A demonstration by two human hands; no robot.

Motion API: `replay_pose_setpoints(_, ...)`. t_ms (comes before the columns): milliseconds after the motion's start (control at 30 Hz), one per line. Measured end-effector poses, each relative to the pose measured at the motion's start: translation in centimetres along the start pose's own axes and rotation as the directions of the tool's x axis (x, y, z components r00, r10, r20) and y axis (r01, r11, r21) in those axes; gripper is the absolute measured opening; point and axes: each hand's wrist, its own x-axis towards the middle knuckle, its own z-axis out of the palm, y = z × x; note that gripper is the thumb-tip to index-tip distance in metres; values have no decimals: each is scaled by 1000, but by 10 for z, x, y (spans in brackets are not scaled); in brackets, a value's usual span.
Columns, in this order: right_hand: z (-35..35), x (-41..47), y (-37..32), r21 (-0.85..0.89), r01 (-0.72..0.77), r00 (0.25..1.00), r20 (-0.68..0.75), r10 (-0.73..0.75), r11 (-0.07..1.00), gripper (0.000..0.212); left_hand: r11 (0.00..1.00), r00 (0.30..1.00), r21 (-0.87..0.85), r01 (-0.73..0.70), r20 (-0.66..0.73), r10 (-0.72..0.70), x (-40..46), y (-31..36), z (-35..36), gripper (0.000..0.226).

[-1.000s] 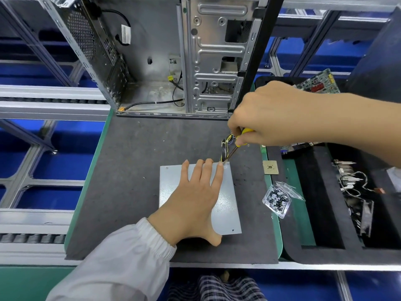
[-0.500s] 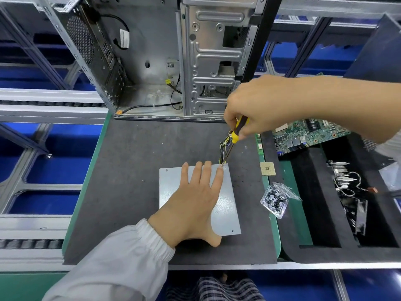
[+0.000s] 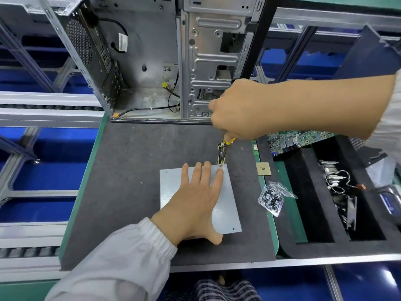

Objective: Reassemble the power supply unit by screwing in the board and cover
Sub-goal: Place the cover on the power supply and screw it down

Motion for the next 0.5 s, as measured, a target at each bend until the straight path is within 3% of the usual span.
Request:
replay_pose_setpoints(100,6,3,-6,-97,15,999,-32,-18,995,42,1000,1000,-3,-3,-2,3,0,0,0,131)
replay_pose_setpoints(300,1,0,-7,47,18,978,205,-27,999,41,1000,1000,-2,-1,-3,1,1,0,2,133)
replay_pose_setpoints(400,0,0,-8,-44,9,996,93,-5,999,18,1000,1000,0,-2,5,2,2,0,3,135)
replay_pose_setpoints(500,0,1,-11,-191,23,1000,-5,-24,981,46,1000,1000,8,-3,9,3,2,-1,4,137)
